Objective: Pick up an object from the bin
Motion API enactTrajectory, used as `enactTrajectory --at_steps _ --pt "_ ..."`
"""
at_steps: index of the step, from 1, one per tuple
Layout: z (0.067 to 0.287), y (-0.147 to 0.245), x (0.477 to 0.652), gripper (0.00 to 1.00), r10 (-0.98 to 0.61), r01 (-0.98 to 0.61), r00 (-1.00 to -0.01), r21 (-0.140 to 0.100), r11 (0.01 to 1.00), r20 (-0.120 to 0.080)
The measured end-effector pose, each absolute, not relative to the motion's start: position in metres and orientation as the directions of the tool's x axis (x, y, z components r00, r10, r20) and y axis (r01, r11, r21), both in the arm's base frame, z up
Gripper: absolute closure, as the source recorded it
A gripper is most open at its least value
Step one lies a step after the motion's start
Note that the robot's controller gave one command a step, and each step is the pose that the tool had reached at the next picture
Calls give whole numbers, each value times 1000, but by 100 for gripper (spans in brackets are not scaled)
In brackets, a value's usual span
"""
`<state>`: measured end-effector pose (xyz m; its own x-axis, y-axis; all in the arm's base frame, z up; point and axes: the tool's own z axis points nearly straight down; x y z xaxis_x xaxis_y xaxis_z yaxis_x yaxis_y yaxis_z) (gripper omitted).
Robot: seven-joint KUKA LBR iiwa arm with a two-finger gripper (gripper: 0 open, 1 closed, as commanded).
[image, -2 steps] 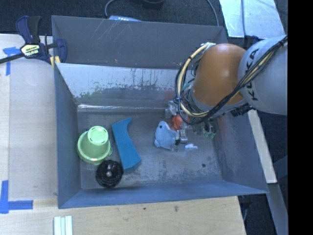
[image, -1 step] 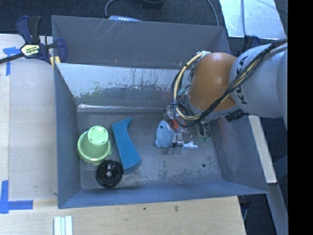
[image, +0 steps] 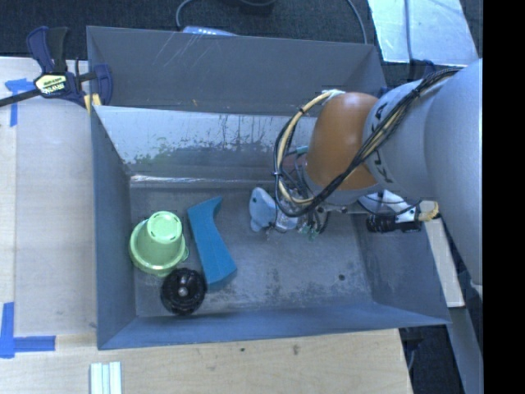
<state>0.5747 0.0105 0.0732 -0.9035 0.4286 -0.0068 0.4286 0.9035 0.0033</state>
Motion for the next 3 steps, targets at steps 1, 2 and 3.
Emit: enactTrajectory --at_steps 1,2,3 --pt "73 10 575 100 428 428 -904 3 904 -7" --pt "114 9 578 100 423 423 -906 1 906 -2" --pt "333 14 584 100 381 381 -924 5 925 -13"
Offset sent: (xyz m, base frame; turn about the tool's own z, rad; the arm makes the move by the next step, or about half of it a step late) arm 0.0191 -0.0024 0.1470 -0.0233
